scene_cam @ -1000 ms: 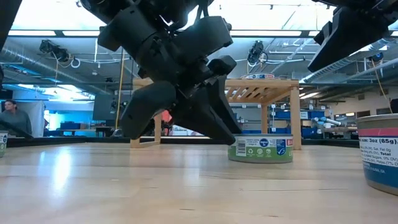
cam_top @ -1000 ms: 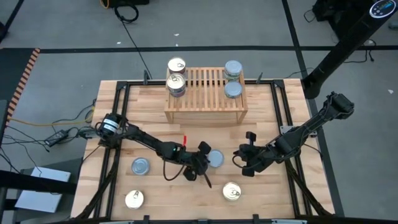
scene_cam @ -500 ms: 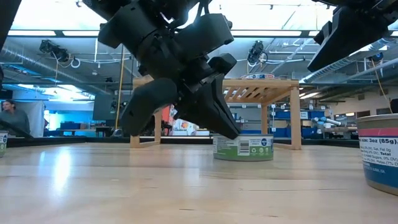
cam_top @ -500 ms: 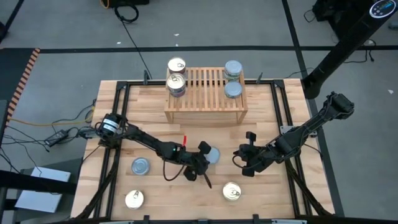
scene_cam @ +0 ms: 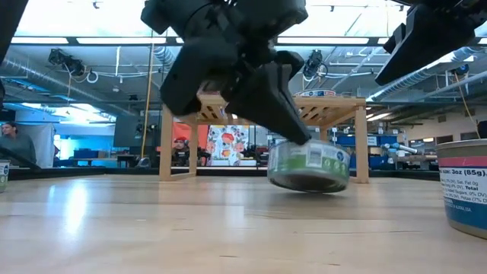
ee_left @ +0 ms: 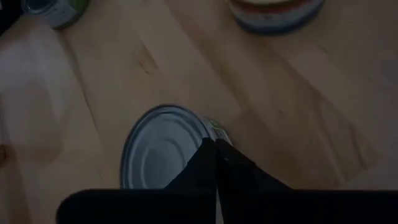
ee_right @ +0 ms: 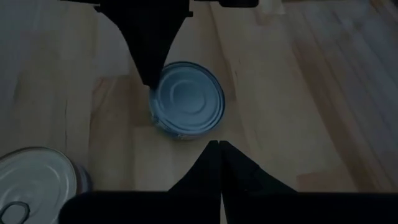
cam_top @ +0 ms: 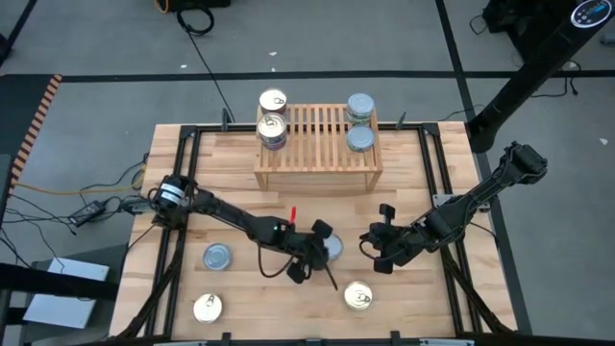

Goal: Stack canned seafood by type on shelf
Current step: Stack the green tuna can on the green tuna can on the shelf, then stack the green tuna can on top of the green tuna can on the shelf

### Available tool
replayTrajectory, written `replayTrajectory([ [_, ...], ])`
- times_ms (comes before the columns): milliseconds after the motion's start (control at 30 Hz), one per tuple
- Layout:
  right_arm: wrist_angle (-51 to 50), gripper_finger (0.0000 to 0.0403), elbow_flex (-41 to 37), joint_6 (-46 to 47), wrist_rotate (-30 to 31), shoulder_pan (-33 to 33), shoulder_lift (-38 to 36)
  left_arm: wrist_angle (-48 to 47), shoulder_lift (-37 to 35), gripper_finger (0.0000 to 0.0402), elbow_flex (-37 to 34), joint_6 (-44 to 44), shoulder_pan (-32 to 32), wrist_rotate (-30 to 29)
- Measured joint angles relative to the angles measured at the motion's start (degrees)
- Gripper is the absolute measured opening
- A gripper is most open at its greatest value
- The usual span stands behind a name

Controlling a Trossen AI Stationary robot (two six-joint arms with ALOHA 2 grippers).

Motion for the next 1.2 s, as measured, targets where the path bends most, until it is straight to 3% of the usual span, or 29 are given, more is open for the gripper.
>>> replayTrajectory([
  [667, 4.16, 0.0006, 0.04, 0.11, -2.80, 0.01, 0.00, -0.37, -4.66, 0.0000, 0.29, -12.24, 5.96, 9.22],
  [800, 6.16, 0.0015, 0.07, 3.78, -2.81, -0.13, 1.01, -1.86, -4.70, 0.0000, 0.30, -14.66, 5.73, 9.73],
  [1000, 15.87, 0.0007, -1.70, 2.06, -5.85, 0.43, 10.80, 3.10, -4.84, 0.0000, -5.78, -17.18, 5.99, 8.01],
  [1200, 17.74, 0.0008, 2.25, -1.14, -9.07, 0.64, 21.81, 19.60, -5.64, 0.0000, -13.60, -18.08, 6.12, 5.18],
])
